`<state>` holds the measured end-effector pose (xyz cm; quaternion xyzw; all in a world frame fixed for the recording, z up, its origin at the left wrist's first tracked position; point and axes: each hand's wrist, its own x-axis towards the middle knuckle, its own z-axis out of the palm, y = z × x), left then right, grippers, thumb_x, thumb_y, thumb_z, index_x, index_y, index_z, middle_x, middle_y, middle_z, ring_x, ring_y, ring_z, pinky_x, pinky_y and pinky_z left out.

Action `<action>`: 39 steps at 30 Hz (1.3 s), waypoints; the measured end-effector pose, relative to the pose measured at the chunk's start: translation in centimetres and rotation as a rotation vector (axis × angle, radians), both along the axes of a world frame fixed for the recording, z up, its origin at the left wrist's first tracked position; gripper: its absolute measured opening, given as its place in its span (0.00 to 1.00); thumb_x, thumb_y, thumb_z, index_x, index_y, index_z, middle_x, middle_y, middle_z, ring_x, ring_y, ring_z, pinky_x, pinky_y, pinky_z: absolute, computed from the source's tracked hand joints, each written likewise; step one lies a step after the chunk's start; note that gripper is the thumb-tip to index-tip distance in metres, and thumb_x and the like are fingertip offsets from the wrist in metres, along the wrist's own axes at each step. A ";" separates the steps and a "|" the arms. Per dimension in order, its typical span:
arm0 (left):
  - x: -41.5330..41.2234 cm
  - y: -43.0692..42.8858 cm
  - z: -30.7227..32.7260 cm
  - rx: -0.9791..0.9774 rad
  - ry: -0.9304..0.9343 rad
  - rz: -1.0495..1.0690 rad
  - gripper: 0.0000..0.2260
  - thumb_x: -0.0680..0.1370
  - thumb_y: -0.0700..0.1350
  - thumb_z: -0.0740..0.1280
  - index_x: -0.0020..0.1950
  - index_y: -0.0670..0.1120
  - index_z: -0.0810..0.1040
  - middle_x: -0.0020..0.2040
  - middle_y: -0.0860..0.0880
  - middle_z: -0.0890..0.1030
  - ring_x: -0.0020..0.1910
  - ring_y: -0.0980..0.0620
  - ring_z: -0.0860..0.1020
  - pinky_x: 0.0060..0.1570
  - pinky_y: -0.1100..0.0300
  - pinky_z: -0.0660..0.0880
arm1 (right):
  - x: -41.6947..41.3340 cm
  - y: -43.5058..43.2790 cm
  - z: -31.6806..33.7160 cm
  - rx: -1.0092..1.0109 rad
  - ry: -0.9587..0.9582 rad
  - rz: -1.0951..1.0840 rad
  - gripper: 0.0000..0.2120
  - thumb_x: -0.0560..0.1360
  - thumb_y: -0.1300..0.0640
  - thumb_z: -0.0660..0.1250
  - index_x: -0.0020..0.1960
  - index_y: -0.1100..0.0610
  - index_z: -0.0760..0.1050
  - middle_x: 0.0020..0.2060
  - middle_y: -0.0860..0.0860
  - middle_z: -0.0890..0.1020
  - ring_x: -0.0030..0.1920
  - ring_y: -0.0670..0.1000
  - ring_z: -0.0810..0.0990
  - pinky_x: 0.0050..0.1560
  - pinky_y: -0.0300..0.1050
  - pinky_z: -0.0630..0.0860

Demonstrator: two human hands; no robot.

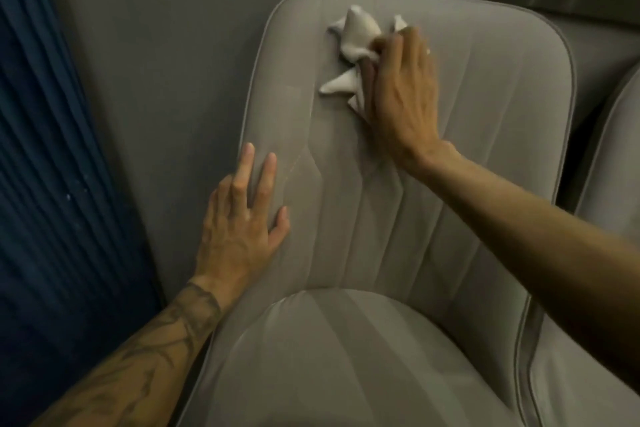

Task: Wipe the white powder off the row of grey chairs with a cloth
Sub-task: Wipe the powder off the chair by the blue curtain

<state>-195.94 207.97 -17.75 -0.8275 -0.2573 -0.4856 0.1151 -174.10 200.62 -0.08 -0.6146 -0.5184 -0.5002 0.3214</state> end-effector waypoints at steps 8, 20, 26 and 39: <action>0.0 0.0 0.1 -0.011 0.012 -0.013 0.30 0.86 0.52 0.60 0.84 0.42 0.58 0.83 0.36 0.57 0.64 0.34 0.74 0.65 0.41 0.74 | -3.5 -2.9 -19.7 -0.323 -0.079 0.172 0.14 0.78 0.57 0.67 0.61 0.59 0.69 0.54 0.57 0.70 0.51 0.61 0.75 0.54 0.56 0.70; 0.1 0.2 -0.1 -0.009 -0.004 -0.030 0.26 0.87 0.49 0.56 0.84 0.42 0.58 0.82 0.36 0.58 0.64 0.34 0.74 0.63 0.40 0.75 | -4.9 -2.5 -19.6 -0.220 0.146 0.163 0.14 0.80 0.57 0.66 0.63 0.59 0.68 0.56 0.60 0.74 0.54 0.60 0.73 0.58 0.56 0.68; 0.1 0.1 0.0 -0.009 -0.017 -0.034 0.25 0.88 0.48 0.57 0.84 0.42 0.58 0.82 0.36 0.58 0.62 0.35 0.74 0.62 0.41 0.76 | -3.5 -4.2 -22.1 -0.740 -0.371 0.344 0.09 0.82 0.56 0.59 0.59 0.58 0.71 0.52 0.57 0.78 0.48 0.59 0.77 0.52 0.55 0.72; -0.6 -0.5 0.3 -0.106 0.002 -0.090 0.26 0.87 0.48 0.57 0.85 0.44 0.56 0.84 0.40 0.53 0.65 0.36 0.74 0.64 0.40 0.74 | -4.1 -4.3 -20.1 -0.516 -0.127 0.251 0.11 0.81 0.55 0.59 0.59 0.61 0.73 0.50 0.59 0.77 0.50 0.60 0.75 0.55 0.53 0.68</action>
